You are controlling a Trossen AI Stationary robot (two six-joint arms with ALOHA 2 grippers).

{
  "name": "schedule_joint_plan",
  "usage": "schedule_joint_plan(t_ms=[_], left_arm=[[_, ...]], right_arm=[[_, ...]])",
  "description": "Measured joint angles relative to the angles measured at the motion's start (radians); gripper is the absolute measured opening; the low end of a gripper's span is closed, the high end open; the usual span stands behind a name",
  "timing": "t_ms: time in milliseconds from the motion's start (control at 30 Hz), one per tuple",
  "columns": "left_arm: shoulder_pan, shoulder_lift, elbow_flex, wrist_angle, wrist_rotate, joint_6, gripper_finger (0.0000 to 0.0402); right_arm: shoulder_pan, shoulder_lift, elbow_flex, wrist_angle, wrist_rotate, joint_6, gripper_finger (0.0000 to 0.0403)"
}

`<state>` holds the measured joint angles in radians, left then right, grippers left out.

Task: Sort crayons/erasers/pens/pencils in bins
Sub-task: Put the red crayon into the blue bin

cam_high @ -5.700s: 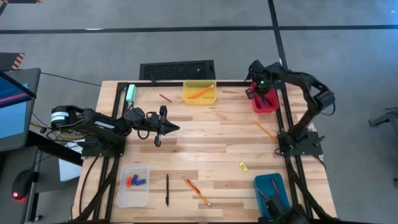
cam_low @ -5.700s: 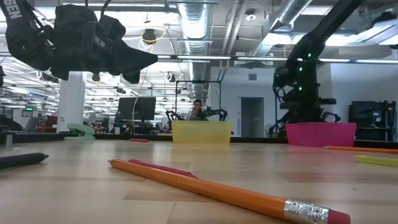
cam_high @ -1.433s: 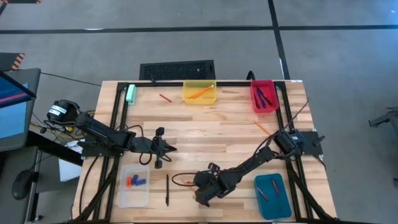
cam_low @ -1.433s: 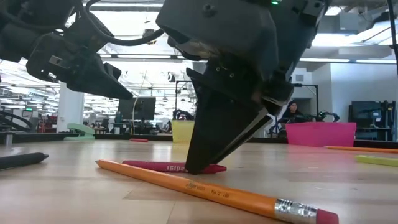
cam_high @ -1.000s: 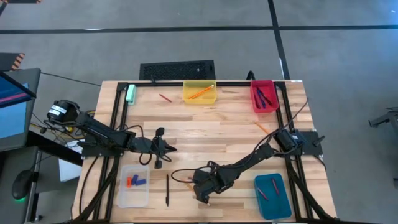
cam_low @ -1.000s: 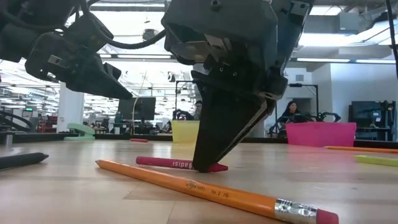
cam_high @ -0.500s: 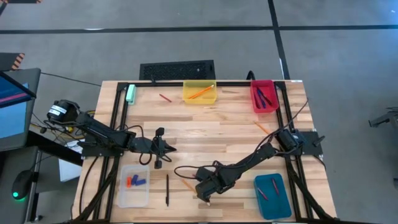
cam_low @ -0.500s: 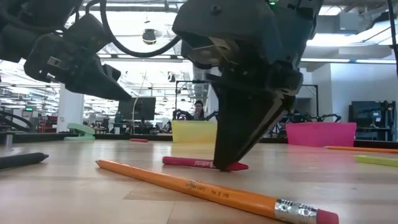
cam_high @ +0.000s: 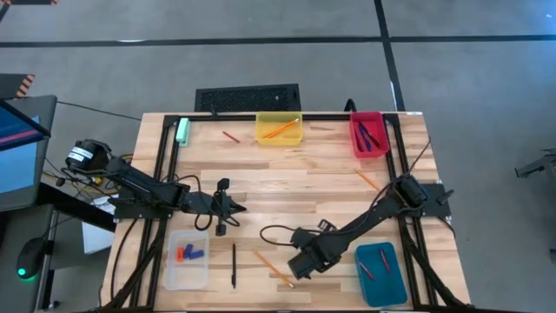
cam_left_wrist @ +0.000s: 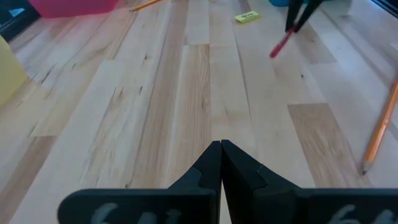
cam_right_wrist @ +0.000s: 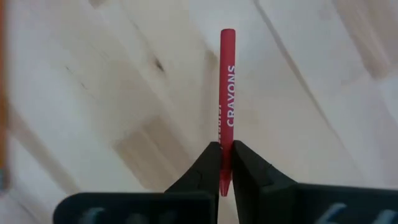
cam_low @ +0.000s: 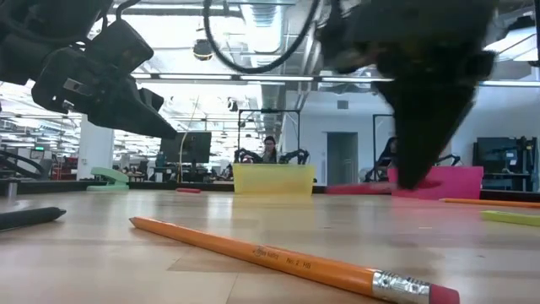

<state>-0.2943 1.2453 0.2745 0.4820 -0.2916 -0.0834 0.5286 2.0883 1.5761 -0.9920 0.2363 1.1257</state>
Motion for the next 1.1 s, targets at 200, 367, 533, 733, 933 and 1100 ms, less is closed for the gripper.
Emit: schedule_joint_plan(t_ms=[200,367,533,733,933,1100], left_arm=[[0.000,0.000,0.000,0.000,0.000,-0.007,0.0000],[0.000,0.000,0.000,0.000,0.000,-0.007,0.0000],[0.000,0.000,0.000,0.001,0.000,-0.007,0.0000],[0.000,0.000,0.000,0.001,0.000,-0.007,0.0000],[0.000,0.000,0.000,0.005,0.000,-0.007,0.0000],[0.000,0.000,0.000,0.011,0.000,-0.007,0.0000]], right_arm=[[0.047,-0.055,0.002,-0.041,0.002,0.091,0.0038],[0.115,-0.125,0.002,-0.127,-0.015,0.219,0.0038],[0.207,-0.194,0.003,-0.247,-0.094,0.391,0.0038],[0.352,-0.257,0.004,-0.372,-0.193,0.651,0.0038],[0.490,-0.252,0.005,-0.431,-0.217,0.910,0.0036],[0.546,-0.218,-0.020,-0.405,-0.219,1.002,0.0029]])
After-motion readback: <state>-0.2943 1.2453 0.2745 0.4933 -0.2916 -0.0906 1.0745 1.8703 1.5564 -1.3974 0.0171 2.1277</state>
